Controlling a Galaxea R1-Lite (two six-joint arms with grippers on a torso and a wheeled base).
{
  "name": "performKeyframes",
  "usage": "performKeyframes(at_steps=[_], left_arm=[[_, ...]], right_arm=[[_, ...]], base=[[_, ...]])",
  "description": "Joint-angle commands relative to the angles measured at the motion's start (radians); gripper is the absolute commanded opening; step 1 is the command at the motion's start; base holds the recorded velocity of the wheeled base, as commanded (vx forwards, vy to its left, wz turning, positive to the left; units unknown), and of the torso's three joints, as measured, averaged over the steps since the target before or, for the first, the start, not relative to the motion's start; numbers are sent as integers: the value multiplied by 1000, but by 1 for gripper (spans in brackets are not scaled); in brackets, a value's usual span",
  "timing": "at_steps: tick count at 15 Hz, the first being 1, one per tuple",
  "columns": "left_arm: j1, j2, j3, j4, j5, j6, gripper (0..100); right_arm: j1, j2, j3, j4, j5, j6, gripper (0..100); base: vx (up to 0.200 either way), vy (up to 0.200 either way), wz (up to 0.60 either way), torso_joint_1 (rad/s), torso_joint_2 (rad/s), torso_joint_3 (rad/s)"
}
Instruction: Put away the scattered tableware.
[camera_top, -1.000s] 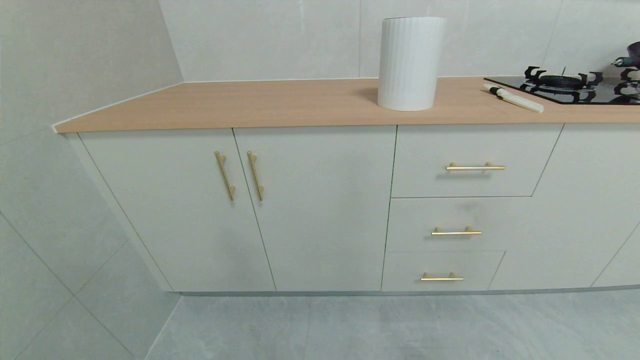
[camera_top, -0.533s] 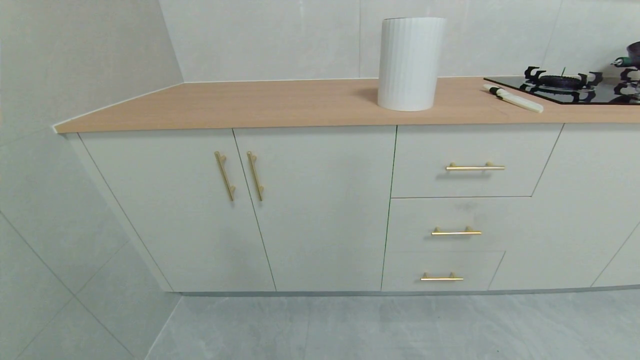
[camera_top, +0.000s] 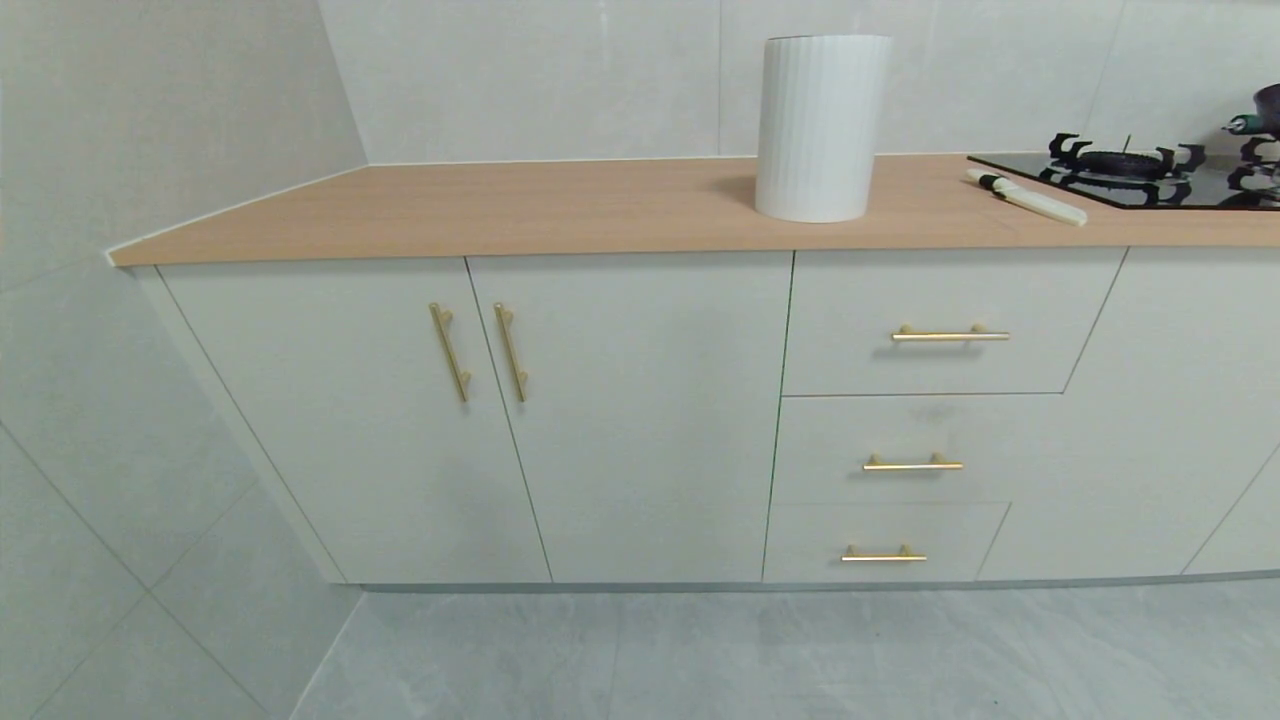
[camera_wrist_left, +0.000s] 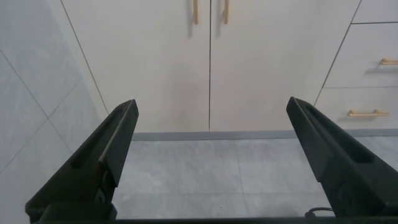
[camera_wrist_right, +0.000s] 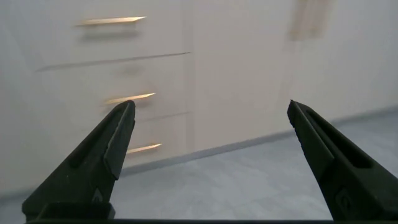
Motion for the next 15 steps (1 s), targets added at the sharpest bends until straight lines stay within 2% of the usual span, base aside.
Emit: performKeyframes(at_steps=[1,5,7,15], left_arm=[[0,2,0,-1,0,0,100],[0,2,0,-1,0,0,100],[0,2,0,-1,0,0,100],[0,2,0,-1,-2,5,100]], right_arm=[[1,0,12,25,37,-1,100],[1,0,12,42,81,7,100],[1,0,7,117,227,45,100],[1,0,10,94,233,49,100]], base=[[0,0,0,0,0,0],[0,0,0,0,0,0],[0,0,0,0,0,0],[0,0,0,0,0,0]])
